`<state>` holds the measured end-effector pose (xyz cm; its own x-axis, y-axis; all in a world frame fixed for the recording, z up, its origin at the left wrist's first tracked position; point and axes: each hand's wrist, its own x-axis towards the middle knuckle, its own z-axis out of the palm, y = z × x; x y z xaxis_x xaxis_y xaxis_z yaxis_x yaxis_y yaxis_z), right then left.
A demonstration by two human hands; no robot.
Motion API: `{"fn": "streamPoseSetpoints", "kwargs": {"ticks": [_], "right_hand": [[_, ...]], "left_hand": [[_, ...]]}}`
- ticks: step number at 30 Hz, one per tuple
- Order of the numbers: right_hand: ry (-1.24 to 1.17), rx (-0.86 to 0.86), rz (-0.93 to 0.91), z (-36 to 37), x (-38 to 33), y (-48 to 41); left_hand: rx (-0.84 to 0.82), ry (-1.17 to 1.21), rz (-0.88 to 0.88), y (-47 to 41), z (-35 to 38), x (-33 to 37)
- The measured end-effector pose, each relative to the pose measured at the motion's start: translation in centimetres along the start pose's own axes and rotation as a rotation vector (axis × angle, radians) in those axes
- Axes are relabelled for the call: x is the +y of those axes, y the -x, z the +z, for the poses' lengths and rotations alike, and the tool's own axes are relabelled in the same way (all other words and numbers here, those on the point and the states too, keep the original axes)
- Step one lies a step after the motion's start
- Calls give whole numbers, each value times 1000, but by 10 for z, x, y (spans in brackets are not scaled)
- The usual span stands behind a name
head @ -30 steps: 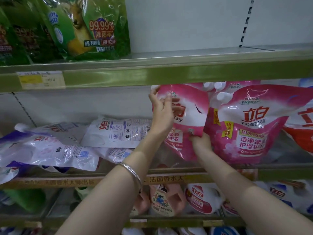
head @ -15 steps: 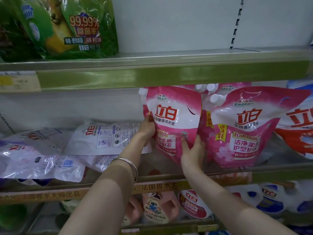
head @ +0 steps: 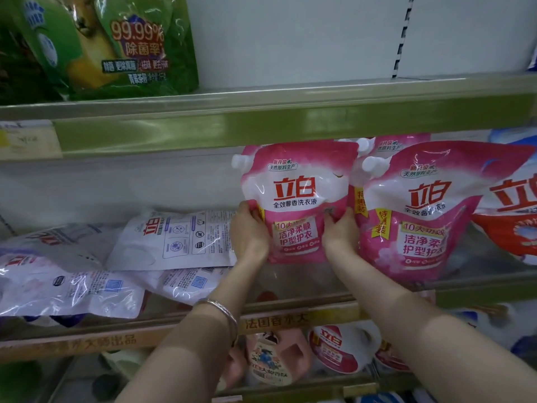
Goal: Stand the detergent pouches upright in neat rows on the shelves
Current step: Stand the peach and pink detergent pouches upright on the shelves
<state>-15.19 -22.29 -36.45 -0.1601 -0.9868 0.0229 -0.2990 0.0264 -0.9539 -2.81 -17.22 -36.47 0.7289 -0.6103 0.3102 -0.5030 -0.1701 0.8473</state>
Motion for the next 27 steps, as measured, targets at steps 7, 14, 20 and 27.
{"fn": "streamPoseSetpoints", "kwargs": {"ticks": [7,14,20,27], "right_hand": [[0,-80,-6,13,-8,-17],[-166,-143,-227,27,3,33],[55,-284,-330,26,9,43],[142,-341,-298,21,22,45]], "left_hand": [[-4,-44,-108,-12,4,9],[-49,-141,-4,-19,9,1],[-79,-72,116,-15,6,-3],[-101,-64,65,-8,1,-10]]}}
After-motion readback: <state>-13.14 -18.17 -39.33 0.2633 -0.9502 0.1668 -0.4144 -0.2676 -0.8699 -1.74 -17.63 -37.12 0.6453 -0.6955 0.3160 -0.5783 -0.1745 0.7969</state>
